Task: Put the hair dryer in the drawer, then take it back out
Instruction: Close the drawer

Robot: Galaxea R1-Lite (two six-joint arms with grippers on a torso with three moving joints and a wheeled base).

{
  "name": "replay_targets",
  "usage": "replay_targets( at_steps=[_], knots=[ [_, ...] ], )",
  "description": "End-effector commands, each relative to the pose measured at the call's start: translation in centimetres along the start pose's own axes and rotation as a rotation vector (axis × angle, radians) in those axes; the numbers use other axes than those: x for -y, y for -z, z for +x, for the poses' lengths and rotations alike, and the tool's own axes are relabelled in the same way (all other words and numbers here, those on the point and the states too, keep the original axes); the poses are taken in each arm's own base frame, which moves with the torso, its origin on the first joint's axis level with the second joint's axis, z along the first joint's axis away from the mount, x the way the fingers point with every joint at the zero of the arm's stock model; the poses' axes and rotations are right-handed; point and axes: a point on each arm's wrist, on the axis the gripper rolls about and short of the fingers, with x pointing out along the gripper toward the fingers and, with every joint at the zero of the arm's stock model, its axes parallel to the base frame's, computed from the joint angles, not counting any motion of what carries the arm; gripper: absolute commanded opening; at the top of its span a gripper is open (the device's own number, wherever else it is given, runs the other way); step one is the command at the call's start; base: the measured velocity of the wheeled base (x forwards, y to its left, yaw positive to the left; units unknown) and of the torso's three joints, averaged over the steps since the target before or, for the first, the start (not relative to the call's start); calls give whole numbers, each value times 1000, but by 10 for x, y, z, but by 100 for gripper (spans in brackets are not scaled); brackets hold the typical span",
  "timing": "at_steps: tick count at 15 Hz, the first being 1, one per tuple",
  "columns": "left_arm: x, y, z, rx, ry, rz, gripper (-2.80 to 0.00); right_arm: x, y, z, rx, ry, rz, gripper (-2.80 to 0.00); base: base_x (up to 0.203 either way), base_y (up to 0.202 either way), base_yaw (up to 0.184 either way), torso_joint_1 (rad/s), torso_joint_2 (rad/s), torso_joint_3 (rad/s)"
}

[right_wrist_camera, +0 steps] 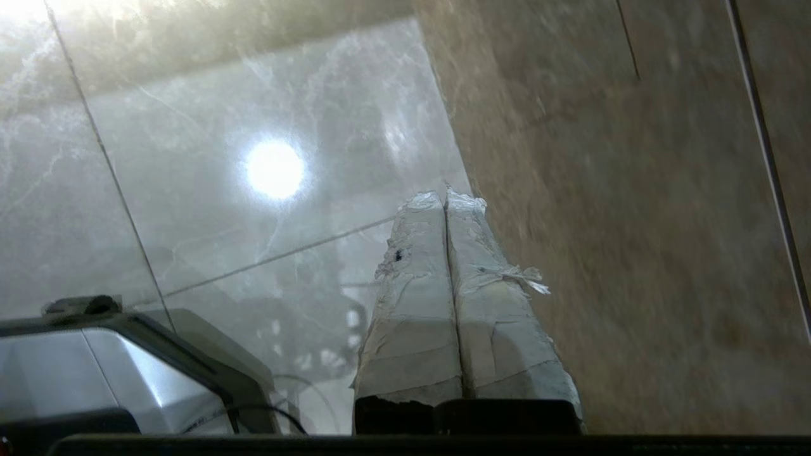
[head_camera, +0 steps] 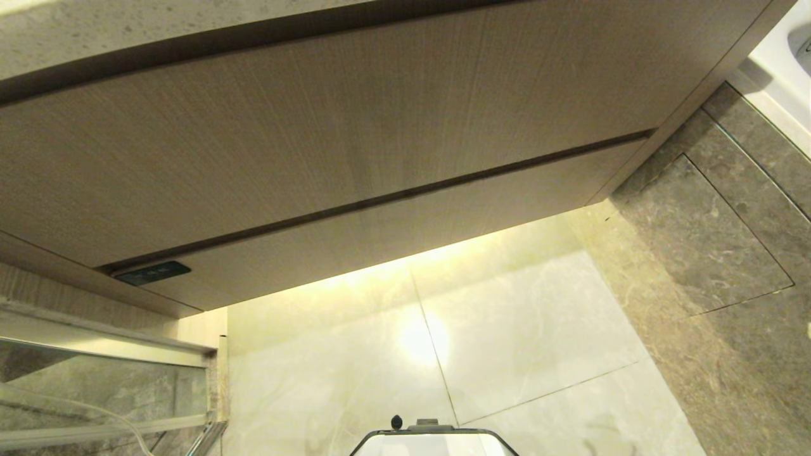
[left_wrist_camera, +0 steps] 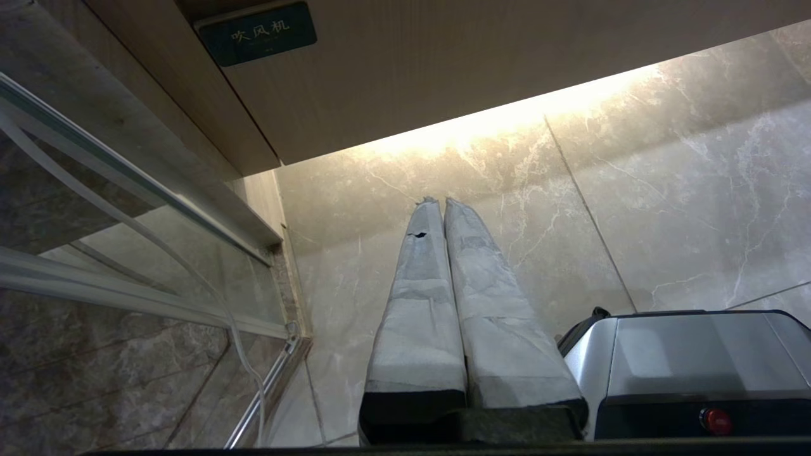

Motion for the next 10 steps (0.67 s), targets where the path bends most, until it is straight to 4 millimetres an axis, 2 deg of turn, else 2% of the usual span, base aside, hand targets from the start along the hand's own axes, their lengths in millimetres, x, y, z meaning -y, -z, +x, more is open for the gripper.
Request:
replay_targets(
  at_steps=[1, 3, 5, 8, 10],
  knots=[
    [0, 0, 0, 1, 0, 0, -280, 3, 28, -41, 126, 30, 30, -280, 0, 0, 0, 0, 0, 0],
    [0, 0, 0, 2, 0, 0, -280, 1, 62, -58, 157, 20, 46, -280, 0, 0, 0, 0, 0, 0],
    [0, 0, 0, 1, 0, 0, -280, -2, 92, -64, 181, -9, 55, -280, 0, 0, 0, 0, 0, 0],
    [0, 0, 0, 1, 0, -1, -280, -6, 112, -73, 289, -162, 54, -280, 0, 0, 0, 0, 0, 0],
    [0, 0, 0, 0, 0, -2, -280, -7, 119, -78, 345, -195, 57, -280, 0, 0, 0, 0, 0, 0]
  ],
)
